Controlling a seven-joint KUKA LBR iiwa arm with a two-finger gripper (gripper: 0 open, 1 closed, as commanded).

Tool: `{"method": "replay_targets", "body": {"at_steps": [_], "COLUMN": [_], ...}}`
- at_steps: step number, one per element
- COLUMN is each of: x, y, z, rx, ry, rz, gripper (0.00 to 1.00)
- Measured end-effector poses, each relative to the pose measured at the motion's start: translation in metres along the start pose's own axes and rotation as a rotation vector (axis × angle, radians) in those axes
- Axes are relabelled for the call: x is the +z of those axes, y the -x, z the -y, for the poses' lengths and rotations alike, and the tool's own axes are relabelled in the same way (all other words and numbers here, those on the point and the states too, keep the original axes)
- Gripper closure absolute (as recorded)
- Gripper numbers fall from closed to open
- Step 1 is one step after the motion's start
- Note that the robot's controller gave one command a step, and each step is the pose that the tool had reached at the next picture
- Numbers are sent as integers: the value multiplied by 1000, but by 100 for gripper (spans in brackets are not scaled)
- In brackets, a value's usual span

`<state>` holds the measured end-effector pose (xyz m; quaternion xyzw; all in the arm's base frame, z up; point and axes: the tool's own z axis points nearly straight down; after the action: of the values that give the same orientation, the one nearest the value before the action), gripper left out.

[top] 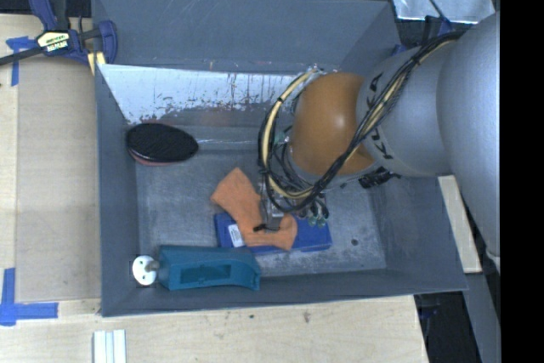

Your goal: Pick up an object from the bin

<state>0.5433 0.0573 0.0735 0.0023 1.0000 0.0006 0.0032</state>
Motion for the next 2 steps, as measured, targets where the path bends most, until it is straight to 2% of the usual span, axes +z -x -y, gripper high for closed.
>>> {"method": "replay_targets", "body": {"at_steps": [1, 2], "x": [0, -52], "y": [0, -6], "z": [0, -2], "rx": [0, -5], "ry": [0, -1], "rz": [0, -9], "gripper": [100, 100]}}
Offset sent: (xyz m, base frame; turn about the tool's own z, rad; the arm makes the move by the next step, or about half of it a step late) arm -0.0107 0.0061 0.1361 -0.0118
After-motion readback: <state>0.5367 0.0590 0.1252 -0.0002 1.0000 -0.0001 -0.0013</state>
